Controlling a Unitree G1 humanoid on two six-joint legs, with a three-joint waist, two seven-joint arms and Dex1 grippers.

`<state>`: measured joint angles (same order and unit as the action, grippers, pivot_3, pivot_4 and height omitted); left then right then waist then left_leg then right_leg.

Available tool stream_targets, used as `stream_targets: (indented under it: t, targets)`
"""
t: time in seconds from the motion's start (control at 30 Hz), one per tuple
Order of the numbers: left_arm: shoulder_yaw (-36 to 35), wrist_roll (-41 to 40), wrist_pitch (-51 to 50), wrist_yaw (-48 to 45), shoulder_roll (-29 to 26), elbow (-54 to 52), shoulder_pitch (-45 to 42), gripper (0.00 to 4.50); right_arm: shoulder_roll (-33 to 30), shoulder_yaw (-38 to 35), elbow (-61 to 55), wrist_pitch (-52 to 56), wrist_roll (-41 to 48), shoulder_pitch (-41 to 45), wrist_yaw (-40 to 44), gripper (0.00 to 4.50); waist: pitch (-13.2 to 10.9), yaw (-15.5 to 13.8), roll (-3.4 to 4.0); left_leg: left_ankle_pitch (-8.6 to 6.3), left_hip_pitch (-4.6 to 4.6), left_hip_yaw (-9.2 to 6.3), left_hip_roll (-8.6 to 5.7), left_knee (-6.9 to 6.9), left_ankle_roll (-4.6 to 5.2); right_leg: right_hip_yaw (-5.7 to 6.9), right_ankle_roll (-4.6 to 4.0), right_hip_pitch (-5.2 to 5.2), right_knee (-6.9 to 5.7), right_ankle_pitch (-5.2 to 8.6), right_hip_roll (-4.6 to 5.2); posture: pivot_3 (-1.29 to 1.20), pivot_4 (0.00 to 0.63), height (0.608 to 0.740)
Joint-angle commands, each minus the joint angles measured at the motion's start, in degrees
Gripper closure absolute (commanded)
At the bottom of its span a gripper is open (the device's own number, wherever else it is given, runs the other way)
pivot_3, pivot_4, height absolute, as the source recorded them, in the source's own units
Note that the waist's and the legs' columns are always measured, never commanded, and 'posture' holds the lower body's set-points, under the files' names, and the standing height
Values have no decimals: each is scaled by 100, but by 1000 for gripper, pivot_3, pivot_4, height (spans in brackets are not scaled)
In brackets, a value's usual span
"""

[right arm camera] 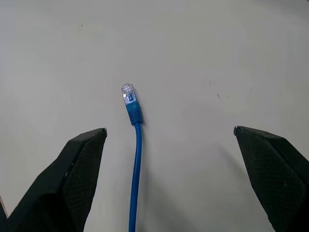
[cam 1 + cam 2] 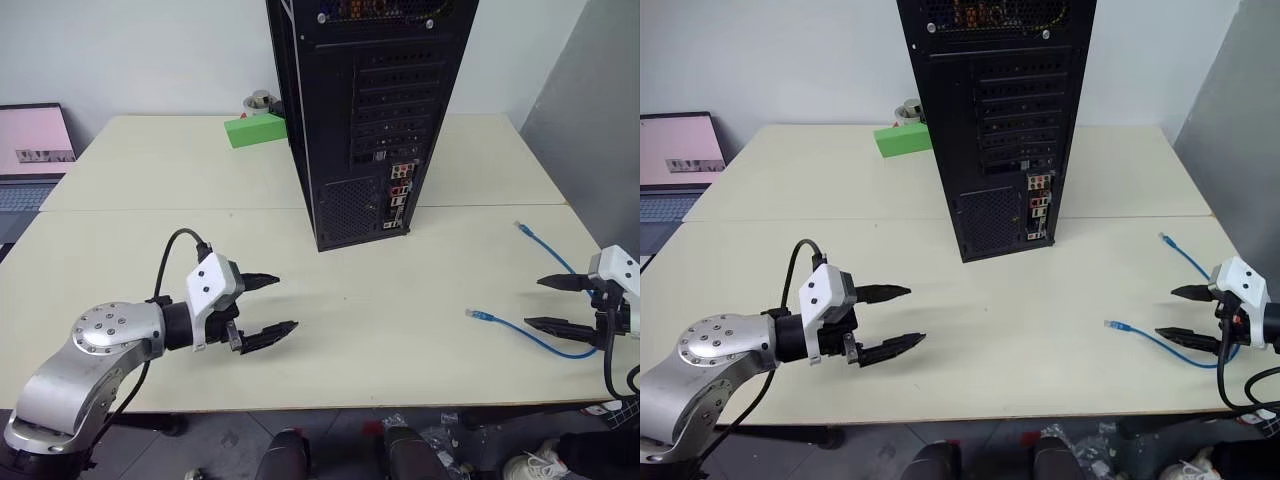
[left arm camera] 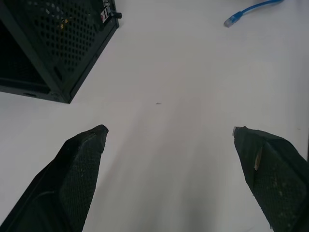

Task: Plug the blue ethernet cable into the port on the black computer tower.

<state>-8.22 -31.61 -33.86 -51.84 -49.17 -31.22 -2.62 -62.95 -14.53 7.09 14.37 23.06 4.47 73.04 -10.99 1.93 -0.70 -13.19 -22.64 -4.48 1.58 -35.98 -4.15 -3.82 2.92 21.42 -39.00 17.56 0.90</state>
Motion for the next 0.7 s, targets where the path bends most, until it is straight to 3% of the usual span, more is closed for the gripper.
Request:
stream_targets:
  t: [0.03, 0.7]
  targets:
    - [-119, -125, -9, -70, -85, -182, -30, 33, -96, -111, -20, -38, -38, 87, 66, 0, 0, 0, 0, 0, 0, 0, 0, 0, 0, 0, 0, 0, 0, 0, 0, 0, 150, 740]
    - [236, 48, -20, 95, -19, -498, 61, 33, -354, -364, 81, -241, -356, -287, 219, 0, 0, -4, 0, 0, -1, 0, 0, -3, 0, -1, 0, -1, 0, 0, 0, 0, 150, 740]
